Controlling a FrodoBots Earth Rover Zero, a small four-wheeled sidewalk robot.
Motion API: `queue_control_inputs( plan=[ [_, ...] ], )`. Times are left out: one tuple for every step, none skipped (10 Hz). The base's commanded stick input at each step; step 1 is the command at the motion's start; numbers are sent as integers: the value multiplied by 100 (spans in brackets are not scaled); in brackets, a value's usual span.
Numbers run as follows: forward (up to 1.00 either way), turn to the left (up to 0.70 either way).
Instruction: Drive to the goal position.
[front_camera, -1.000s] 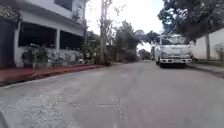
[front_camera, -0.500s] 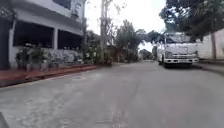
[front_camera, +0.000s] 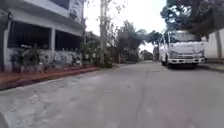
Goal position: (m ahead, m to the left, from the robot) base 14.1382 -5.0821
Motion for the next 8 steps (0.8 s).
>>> queue_control_inputs(
  plan=[
    [85, -34],
    [85, -34],
    [85, -2],
    [85, 0],
    [85, 0],
    [85, 0],
    [85, 0],
    [85, 0]
  ],
)
